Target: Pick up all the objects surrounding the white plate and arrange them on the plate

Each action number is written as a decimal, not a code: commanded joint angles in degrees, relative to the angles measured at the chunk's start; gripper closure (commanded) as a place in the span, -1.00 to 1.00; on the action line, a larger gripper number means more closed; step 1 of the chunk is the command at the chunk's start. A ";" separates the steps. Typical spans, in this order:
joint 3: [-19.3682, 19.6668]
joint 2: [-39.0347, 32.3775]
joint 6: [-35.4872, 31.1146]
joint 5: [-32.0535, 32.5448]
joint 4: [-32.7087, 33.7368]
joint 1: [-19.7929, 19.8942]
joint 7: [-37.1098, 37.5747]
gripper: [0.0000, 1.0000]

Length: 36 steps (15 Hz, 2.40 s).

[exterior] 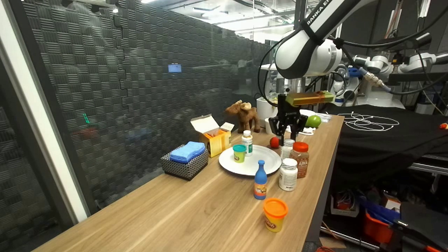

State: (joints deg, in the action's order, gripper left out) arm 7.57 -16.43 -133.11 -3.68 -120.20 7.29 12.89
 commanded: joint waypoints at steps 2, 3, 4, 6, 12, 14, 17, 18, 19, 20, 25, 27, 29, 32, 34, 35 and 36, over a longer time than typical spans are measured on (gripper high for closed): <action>0.73 4.04 -0.40 0.73 -2.24 -1.04 3.48 0.61; 0.75 5.03 -0.19 1.25 -2.39 -1.28 4.11 0.61; 0.82 5.88 0.05 2.02 -2.48 -1.54 4.94 0.61; 0.61 7.93 0.57 3.43 -2.35 -2.07 6.12 0.61; -0.97 5.69 3.95 3.61 4.18 -3.03 4.65 0.61; -1.23 3.20 5.04 3.56 6.84 -3.25 4.28 0.61; -1.64 -0.82 6.62 2.41 10.66 -3.06 2.90 0.61; -1.74 -1.90 7.02 2.23 11.63 -3.02 2.59 0.61; -1.85 -3.11 7.10 1.94 12.61 -2.92 2.02 0.61; -1.93 -4.21 6.87 1.80 13.51 -2.89 1.61 0.61; -2.50 -8.32 4.94 1.73 16.98 -2.73 -2.12 0.61; -2.96 -9.36 4.62 1.77 17.91 -2.68 -4.41 0.61; -3.37 -10.02 4.01 1.97 18.41 -2.74 -6.29 0.61; -3.71 -10.83 4.30 2.51 19.06 -2.87 -8.24 0.61; -3.62 -11.39 4.28 3.16 19.30 -3.06 -9.00 0.61; -3.49 -11.68 4.28 3.52 19.41 -3.15 -9.15 0.61; -3.39 -11.77 4.36 3.78 19.39 -3.14 -9.42 0.61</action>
State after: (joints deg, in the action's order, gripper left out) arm 4.11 -27.07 -128.79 -0.82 -102.72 4.23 4.87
